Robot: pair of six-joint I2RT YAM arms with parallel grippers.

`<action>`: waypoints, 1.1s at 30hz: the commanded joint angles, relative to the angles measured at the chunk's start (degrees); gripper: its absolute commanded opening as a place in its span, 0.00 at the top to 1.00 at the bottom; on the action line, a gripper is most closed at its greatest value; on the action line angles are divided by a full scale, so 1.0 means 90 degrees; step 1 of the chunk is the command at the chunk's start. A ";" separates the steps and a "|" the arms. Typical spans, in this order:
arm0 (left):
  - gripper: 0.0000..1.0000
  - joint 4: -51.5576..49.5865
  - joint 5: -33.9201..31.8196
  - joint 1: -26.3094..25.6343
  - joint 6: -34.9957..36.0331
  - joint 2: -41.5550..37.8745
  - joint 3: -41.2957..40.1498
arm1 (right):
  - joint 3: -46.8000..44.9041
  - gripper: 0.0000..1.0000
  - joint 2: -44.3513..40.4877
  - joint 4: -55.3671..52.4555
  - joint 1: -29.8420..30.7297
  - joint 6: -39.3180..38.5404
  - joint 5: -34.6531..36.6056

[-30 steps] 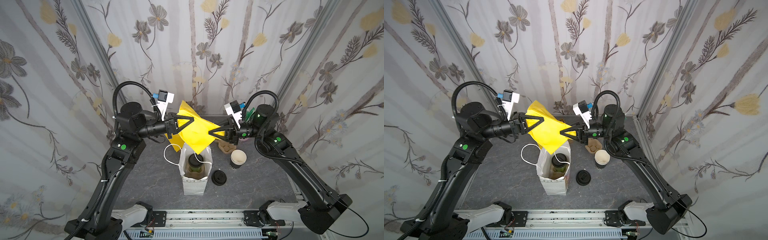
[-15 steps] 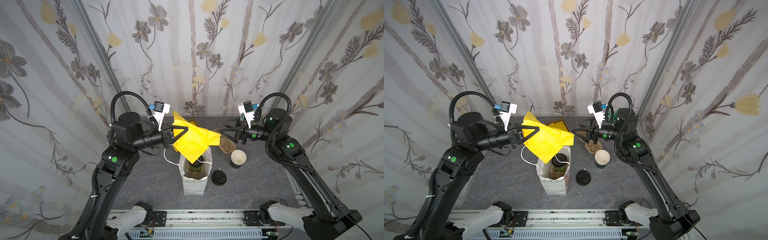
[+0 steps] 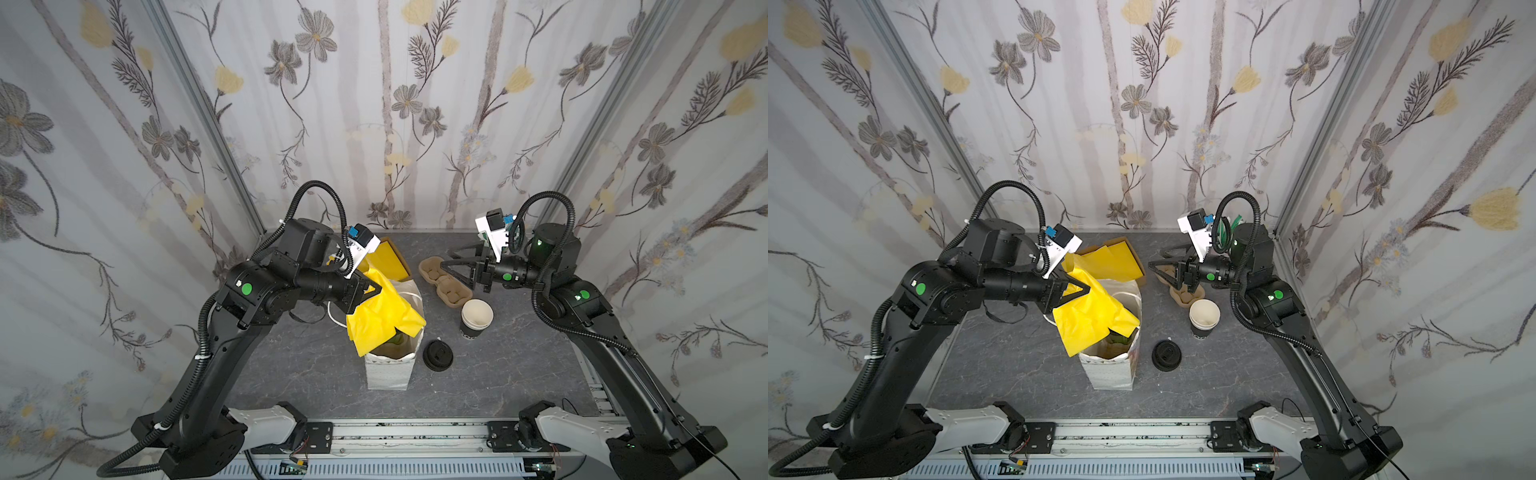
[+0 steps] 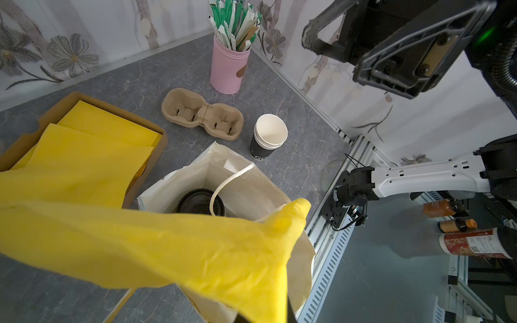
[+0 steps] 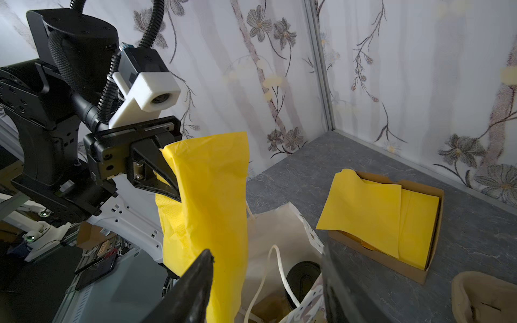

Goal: Pack a coffee takeout order
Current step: Place the napkin in the takeout bag.

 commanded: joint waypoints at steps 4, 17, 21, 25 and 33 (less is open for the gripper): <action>1.00 -0.0494 -0.0889 -0.0392 0.0386 0.0408 0.0297 | -0.0194 0.39 -0.0161 0.0304 0.0020 0.0165 0.0054; 1.00 -0.1062 -0.1133 -0.1189 0.1835 0.0924 0.1014 | 0.0041 0.41 0.0034 0.0179 0.0018 -0.0103 -0.0035; 1.00 -0.1056 -0.1417 -0.1224 0.2355 0.0862 0.1424 | 0.0047 0.42 0.0054 0.0184 0.0027 -0.0120 -0.0063; 1.00 -0.1057 -0.1547 -0.1227 0.2569 0.0769 0.1669 | 0.0006 0.43 0.0059 0.0212 0.0041 -0.0116 -0.0102; 1.00 -0.1221 -0.1341 -0.1256 0.2771 0.0518 0.1356 | 0.0016 0.43 -0.0055 -0.0065 0.0061 -0.0347 -0.0027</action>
